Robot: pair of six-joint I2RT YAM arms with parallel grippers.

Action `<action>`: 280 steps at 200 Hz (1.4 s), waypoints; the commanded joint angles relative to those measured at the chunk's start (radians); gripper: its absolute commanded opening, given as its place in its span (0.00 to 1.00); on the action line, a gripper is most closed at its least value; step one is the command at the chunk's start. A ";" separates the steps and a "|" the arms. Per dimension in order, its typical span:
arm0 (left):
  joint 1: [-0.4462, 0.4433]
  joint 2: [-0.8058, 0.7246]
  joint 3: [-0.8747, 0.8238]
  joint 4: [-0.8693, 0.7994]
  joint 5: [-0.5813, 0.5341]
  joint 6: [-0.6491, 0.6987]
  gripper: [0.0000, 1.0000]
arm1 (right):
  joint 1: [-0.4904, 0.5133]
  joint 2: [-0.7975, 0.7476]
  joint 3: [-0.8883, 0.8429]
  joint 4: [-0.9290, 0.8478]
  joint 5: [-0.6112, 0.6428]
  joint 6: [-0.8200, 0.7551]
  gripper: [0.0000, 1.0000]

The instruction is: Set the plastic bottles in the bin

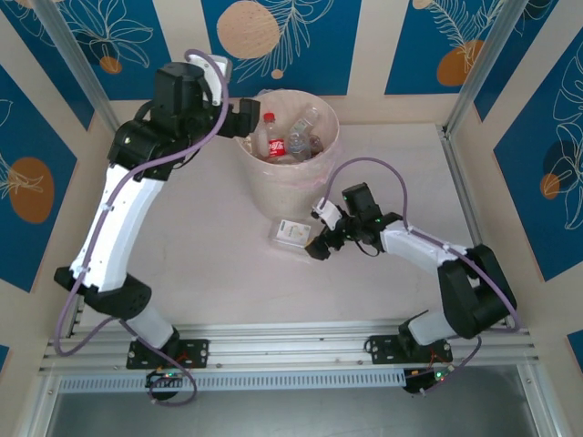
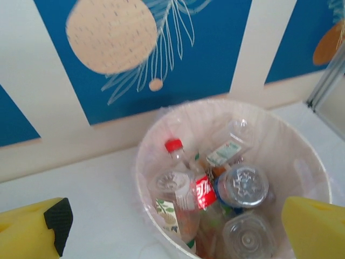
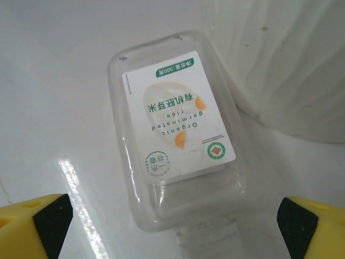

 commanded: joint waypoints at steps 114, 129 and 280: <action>0.034 -0.468 -0.902 0.482 -0.126 -0.267 1.00 | 0.127 0.321 0.236 -0.166 0.114 -0.221 0.99; 0.048 -0.501 -0.954 0.489 -0.139 -0.290 1.00 | 0.143 0.321 0.229 -0.161 0.143 -0.232 0.99; 0.200 -0.581 -1.180 0.604 -0.013 -0.419 1.00 | 0.188 0.236 0.109 -0.033 0.247 -0.218 0.63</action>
